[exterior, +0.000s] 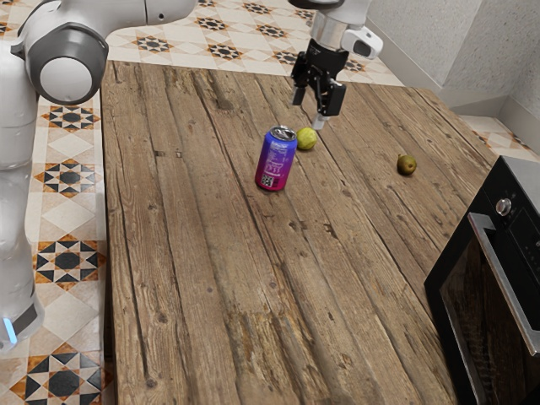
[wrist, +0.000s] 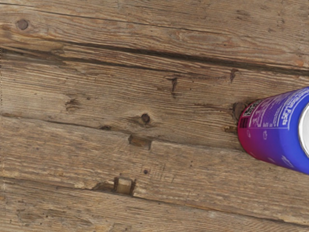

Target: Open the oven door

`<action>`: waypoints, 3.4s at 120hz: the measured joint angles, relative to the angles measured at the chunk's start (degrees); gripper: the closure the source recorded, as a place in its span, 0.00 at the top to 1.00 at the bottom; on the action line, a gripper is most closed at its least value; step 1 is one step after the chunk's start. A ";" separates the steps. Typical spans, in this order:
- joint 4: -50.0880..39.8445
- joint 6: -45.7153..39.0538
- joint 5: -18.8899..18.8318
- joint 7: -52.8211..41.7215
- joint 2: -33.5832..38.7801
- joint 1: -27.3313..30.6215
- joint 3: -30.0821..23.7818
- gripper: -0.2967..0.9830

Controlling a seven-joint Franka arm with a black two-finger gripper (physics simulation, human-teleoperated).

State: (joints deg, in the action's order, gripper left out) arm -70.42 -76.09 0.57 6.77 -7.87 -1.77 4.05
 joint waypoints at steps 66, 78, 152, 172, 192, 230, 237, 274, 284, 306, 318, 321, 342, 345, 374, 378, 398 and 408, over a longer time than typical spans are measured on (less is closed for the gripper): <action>-6.44 -15.64 -3.07 -29.36 15.69 3.07 -19.46 0.77; -22.55 -28.40 -6.20 -36.53 27.32 -0.02 -24.30 0.77; -28.21 -67.77 -14.08 -65.98 15.48 -23.88 -12.51 0.77; -23.12 -66.98 -14.48 -70.39 9.49 -31.65 -5.60 0.77; -17.89 -63.38 -14.50 -73.52 4.33 -35.11 -2.15 0.77; -9.36 -54.88 -14.83 -75.95 -2.57 -34.40 0.90 0.77; -6.80 -53.42 -15.06 -75.85 -4.35 -34.43 1.23 0.77; 3.17 -48.96 -15.24 -75.36 -12.76 -34.25 3.16 0.77; 4.66 -48.91 -15.20 -75.24 -14.06 -34.01 3.45 0.77; 6.42 -49.23 -15.08 -75.04 -16.96 -33.60 4.43 0.77; 6.88 -49.33 -15.03 -74.95 -18.20 -33.34 4.46 0.77; 6.93 -49.35 -15.02 -74.93 -18.39 -33.33 4.47 0.77; 7.03 -49.50 -15.00 -74.80 -19.60 -33.30 4.47 0.77; 7.03 -49.53 -14.98 -74.78 -19.72 -33.30 4.47 0.77; 6.80 -49.69 -14.25 -74.60 -20.23 -33.30 4.47 0.77; 6.72 -49.81 -14.09 -74.58 -20.36 -33.30 4.47 0.77; 5.75 -50.53 -13.12 -74.49 -20.40 -33.29 4.48 0.77; 5.40 -50.75 -12.75 -74.45 -20.39 -33.30 4.49 0.77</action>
State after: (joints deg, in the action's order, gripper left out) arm -65.02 -126.84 -12.17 -67.68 -28.26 -35.07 8.55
